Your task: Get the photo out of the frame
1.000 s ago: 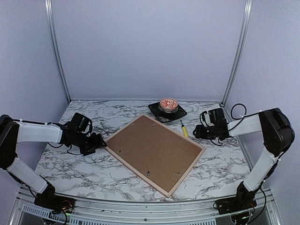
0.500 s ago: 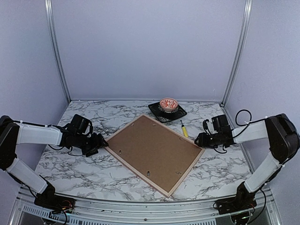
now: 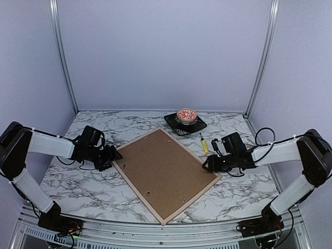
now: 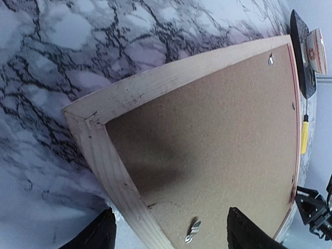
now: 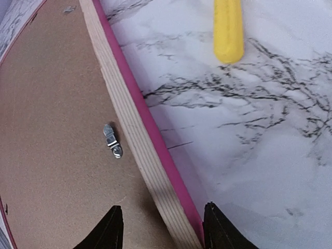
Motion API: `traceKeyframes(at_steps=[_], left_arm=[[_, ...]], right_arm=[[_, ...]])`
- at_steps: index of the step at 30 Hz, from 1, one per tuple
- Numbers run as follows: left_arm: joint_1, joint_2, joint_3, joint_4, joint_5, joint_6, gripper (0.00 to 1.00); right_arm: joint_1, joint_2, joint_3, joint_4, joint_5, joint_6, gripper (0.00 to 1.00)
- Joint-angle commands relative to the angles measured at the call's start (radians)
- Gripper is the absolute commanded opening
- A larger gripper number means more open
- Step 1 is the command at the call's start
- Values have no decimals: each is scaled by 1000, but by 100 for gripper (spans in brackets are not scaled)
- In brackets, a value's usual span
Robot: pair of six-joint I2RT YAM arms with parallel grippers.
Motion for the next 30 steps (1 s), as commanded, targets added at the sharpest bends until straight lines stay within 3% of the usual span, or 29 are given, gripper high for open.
traceKeyframes(at_steps=[1, 5, 10, 17, 22, 30], left_arm=[[62, 60, 83, 0, -4, 26, 74], [135, 150, 227, -40, 2, 86, 74], [147, 239, 412, -119, -10, 151, 75], [90, 115, 470, -321, -211, 311, 80], [-102, -16, 424, -421, -442, 416, 81], [-450, -187, 273, -443, -700, 411, 82]], right_arm=[[178, -2, 32, 3, 18, 135, 51], [328, 100, 152, 4, 50, 200, 51], [359, 187, 280, -46, 91, 219, 51], [369, 159, 326, -161, 141, 167, 52], [410, 181, 379, -268, 218, 183, 47], [456, 239, 440, -333, 261, 217, 37]])
